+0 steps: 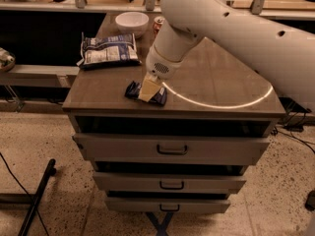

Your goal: Pick rxbar blueberry

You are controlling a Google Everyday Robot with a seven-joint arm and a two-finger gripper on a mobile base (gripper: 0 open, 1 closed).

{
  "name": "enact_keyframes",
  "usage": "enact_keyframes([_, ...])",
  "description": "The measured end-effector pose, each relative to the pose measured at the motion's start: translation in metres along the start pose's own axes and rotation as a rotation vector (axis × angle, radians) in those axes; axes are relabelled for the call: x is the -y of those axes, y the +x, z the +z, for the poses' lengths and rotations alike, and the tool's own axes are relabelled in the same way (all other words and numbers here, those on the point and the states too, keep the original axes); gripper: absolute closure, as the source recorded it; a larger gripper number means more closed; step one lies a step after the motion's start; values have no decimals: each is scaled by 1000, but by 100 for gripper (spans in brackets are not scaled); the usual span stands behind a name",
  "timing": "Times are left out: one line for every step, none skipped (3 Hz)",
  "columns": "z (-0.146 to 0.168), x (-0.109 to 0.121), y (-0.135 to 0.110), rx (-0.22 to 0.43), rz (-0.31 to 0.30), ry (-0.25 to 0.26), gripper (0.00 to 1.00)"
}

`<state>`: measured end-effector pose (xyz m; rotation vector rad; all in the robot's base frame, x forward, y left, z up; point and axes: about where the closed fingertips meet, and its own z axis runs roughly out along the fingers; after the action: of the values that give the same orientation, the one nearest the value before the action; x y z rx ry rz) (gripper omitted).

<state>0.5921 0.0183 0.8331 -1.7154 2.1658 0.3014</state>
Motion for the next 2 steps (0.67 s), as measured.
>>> enact_keyframes([-39,13,-10,68,-29,59,100])
enact_keyframes([-70,18,-25,116,-73,88,100])
